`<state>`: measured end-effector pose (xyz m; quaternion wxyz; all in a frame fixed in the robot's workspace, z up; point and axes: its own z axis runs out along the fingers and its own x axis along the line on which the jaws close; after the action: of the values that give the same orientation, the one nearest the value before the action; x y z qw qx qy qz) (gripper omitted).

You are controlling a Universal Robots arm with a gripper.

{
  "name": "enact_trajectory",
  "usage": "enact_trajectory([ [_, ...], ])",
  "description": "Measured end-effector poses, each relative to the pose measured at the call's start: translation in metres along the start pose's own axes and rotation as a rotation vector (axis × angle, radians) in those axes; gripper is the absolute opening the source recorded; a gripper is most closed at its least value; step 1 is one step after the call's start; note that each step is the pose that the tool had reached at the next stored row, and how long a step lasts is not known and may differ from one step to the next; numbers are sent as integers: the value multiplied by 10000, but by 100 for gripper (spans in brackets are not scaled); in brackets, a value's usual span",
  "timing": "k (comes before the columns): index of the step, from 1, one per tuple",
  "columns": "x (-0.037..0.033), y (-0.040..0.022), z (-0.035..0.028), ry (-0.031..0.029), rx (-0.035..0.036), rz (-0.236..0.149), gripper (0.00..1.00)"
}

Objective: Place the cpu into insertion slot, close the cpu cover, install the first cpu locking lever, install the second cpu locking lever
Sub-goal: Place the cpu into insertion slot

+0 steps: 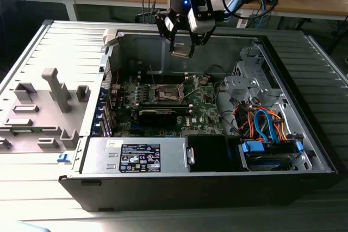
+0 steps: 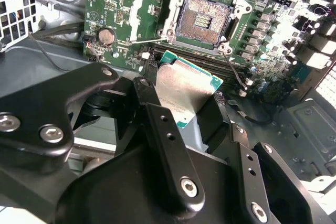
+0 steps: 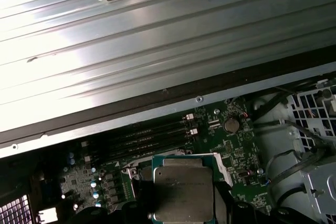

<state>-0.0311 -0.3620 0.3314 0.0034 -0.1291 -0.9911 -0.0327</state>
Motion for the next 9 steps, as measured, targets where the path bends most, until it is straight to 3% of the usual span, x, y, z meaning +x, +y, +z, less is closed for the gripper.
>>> enact_trajectory([
  [9, 0, 0, 3, -15, 16, 151, 55],
])
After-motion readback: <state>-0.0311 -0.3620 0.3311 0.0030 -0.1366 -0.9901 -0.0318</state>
